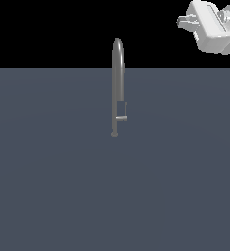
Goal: Turn on the faucet by rotating a designated handle.
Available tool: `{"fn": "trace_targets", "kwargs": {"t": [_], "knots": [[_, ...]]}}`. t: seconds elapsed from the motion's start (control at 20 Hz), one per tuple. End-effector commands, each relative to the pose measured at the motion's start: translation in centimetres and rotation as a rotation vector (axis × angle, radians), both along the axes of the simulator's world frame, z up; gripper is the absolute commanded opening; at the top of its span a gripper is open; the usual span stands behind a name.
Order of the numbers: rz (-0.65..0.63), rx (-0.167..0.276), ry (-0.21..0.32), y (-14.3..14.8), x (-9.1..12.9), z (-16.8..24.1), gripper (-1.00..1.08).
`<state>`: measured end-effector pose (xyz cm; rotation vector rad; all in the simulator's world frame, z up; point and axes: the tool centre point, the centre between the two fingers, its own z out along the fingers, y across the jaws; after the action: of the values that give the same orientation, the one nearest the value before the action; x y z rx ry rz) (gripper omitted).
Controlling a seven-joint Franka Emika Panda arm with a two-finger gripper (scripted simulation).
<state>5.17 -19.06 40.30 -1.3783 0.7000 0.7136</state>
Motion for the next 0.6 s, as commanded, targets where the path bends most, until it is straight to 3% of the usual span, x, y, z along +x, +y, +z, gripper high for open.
{"fn": "trace_targets", "kwargs": {"t": [0.0,0.25,0.55], "knots": [[0.012,0.012,0.075,1.1,1.5,-3.0,-1.00],[0.038,0.013,0.223,3.7,4.0,-9.0,-1.00],[0.069,-0.016,0.394,7.2,6.0,-16.1,-1.00]]}}
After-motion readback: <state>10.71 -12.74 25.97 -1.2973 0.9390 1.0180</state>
